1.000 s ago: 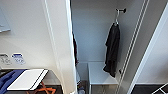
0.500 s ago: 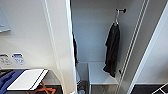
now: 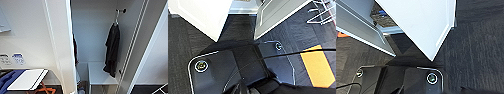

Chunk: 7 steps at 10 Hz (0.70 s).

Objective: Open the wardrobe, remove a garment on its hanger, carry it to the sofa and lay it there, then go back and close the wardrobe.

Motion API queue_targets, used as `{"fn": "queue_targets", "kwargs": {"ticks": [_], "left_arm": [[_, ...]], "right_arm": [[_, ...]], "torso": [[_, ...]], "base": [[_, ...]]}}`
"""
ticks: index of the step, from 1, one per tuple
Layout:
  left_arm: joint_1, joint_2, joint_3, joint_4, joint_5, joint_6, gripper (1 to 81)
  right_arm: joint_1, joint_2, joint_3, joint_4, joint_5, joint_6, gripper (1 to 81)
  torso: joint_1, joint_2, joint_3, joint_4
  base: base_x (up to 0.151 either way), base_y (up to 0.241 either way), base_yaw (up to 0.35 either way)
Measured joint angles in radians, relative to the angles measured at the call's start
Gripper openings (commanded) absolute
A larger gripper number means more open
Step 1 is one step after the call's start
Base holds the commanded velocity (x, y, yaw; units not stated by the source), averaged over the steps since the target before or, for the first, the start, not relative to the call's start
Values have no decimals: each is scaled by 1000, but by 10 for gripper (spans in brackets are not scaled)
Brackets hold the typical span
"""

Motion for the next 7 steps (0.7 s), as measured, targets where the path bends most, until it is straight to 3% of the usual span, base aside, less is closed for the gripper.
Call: {"fn": "queue_targets", "kwargs": {"ticks": [4,7], "left_arm": [[31,158,-259,1,-3,0,811],[40,255,-420,12,-3,0,811]], "right_arm": [[-66,173,-236,6,-21,4,811],[-124,271,-329,8,-29,7,811]], "torso": [[-1,-1,0,0],[-1,-1,0,0]], "base": [[0,0,0],[0,0,0]]}}
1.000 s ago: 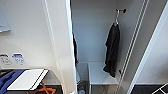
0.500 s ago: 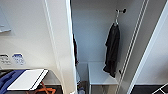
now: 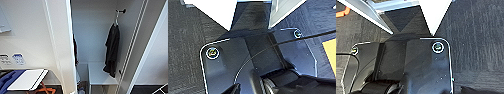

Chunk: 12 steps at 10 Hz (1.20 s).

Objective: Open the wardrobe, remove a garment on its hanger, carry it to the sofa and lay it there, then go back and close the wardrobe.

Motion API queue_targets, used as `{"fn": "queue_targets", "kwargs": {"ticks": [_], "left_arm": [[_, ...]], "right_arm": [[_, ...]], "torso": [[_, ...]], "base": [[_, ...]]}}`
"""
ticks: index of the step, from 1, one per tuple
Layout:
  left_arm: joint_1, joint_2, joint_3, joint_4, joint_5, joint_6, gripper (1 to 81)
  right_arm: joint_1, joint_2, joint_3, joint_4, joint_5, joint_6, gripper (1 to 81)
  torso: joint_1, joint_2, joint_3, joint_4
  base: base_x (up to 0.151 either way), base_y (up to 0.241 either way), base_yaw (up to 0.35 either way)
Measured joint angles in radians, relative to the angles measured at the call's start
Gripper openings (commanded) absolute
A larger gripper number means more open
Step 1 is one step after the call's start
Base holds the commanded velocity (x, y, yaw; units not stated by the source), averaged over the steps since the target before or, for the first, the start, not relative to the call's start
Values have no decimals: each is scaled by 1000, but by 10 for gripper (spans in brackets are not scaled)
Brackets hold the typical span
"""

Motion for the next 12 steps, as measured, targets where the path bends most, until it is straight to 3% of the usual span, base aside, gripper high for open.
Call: {"fn": "queue_targets", "kwargs": {"ticks": [4,8,10,12], "left_arm": [[11,87,-107,106,5,0,811],[5,94,-116,384,10,-2,811],[-19,104,-117,380,8,-32,811],[-26,111,-118,257,-16,-88,811]], "right_arm": [[-16,61,-99,-1,-7,0,811],[-21,87,-123,-4,-10,-8,811],[-21,101,-139,-4,-11,-8,811],[-19,115,-139,-4,-11,-8,811]], "torso": [[-1,0,0,0],[-1,-1,0,0],[-1,-1,1,0],[-1,-1,1,0]], "base": [[0,0,0],[0,0,0],[0,0,0],[0,0,0]]}}
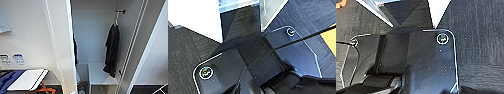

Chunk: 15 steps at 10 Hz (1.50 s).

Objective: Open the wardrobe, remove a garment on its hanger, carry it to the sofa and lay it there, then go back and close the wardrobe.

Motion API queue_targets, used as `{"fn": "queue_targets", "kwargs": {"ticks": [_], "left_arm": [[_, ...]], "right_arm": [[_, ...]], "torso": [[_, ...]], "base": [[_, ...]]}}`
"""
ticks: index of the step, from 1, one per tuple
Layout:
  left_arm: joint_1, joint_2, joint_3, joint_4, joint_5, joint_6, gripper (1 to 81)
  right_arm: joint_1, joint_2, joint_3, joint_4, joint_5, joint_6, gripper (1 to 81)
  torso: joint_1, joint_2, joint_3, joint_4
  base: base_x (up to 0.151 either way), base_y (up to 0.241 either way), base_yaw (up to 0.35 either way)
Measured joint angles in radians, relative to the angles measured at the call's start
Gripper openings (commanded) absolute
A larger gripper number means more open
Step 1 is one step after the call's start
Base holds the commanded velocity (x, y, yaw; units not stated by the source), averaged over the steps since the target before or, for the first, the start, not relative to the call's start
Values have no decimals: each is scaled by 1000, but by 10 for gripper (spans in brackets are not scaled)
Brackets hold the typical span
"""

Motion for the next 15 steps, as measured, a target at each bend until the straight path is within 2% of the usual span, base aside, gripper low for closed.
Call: {"fn": "queue_targets", "kwargs": {"ticks": [2,4,6,10,12,15], "left_arm": [[-1,6,0,-176,-108,-54,811],[-16,10,1,-339,-193,-143,811],[-37,11,1,-434,-291,-240,811],[-70,24,1,-446,-309,-258,811],[-76,31,1,-468,-308,-298,811],[-127,58,19,-468,-307,-303,811]], "right_arm": [[0,-1,0,0,-1,0,811],[0,0,0,0,0,0,811],[0,5,0,0,0,0,811],[6,8,0,0,-1,0,811],[13,14,0,0,-12,0,811],[14,19,0,0,-19,-1,811]], "torso": [[0,0,0,0],[0,0,0,0],[0,0,0,0],[0,0,0,0],[0,0,0,0],[0,0,0,0]], "base": [[0,0,0],[0,0,0],[0,0,0],[0,0,0],[0,0,0],[0,0,0]]}}
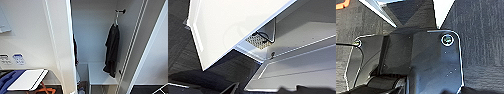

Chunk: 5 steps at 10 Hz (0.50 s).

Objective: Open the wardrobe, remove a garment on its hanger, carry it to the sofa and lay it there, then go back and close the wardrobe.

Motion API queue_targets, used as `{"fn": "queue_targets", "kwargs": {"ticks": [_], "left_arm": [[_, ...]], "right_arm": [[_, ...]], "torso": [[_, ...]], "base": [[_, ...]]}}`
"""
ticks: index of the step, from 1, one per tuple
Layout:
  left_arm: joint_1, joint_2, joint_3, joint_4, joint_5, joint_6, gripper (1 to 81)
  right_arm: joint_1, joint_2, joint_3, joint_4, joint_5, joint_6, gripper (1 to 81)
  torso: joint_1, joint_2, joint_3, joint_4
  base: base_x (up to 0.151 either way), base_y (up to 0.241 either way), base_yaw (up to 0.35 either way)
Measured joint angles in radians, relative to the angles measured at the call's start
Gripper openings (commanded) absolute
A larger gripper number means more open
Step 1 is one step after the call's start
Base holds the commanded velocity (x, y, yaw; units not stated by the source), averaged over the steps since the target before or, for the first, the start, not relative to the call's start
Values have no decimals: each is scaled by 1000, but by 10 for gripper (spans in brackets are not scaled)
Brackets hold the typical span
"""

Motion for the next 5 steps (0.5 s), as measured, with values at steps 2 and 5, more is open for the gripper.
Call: {"fn": "queue_targets", "kwargs": {"ticks": [2,5], "left_arm": [[0,-10,51,5,6,0,811],[-36,-26,123,13,4,-56,811]], "right_arm": [[0,0,0,0,0,0,811],[10,4,0,0,-6,-1,811]], "torso": [[0,0,0,0],[0,0,0,0]], "base": [[0,0,0],[0,0,0]]}}
